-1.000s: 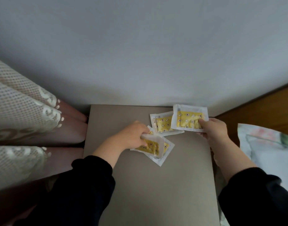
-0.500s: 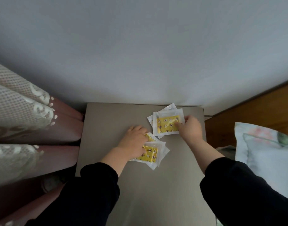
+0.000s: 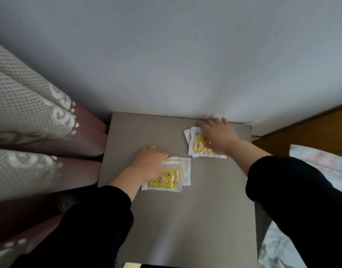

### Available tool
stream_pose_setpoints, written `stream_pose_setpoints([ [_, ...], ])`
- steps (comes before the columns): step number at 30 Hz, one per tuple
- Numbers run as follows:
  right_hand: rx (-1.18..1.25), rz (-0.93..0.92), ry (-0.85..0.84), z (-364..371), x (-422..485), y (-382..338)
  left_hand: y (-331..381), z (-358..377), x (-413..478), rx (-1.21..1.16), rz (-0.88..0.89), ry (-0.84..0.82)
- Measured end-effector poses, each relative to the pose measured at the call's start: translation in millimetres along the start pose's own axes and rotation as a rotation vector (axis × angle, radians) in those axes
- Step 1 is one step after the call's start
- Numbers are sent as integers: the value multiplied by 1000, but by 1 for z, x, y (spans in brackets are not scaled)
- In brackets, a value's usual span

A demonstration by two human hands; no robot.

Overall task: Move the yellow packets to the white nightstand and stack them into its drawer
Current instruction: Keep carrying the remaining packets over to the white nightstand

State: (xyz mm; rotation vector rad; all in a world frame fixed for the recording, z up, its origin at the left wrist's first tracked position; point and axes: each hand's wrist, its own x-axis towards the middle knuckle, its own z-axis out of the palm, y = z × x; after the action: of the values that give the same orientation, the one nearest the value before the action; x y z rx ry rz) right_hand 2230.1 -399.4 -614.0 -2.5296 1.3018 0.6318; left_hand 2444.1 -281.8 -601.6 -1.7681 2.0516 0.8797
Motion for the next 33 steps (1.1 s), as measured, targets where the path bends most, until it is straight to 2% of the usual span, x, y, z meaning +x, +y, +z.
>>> stream_pose_setpoints([
  [3, 45, 31, -60, 1, -4, -3, 1, 2, -2, -146, -85, -61],
  [9, 493, 285, -186, 0, -28, -7, 2, 11, -10, -582, -233, -116],
  [15, 1008, 548, -177, 7, -83, -10, 37, 18, -31, -1035, -405, -38],
  [19, 1317, 766, -83, 5, -128, -8, 69, 6, -55, -1190, -413, 16],
  [22, 1417, 830, -22, -1, -161, -12, 92, -5, -76, -1211, -428, 78],
  [26, 1532, 836, 67, -12, -204, -20, 119, -16, -103, -1117, -415, 143],
  [33, 1607, 805, 108, -13, -269, -26, 162, -19, -143, -834, -400, 243],
])
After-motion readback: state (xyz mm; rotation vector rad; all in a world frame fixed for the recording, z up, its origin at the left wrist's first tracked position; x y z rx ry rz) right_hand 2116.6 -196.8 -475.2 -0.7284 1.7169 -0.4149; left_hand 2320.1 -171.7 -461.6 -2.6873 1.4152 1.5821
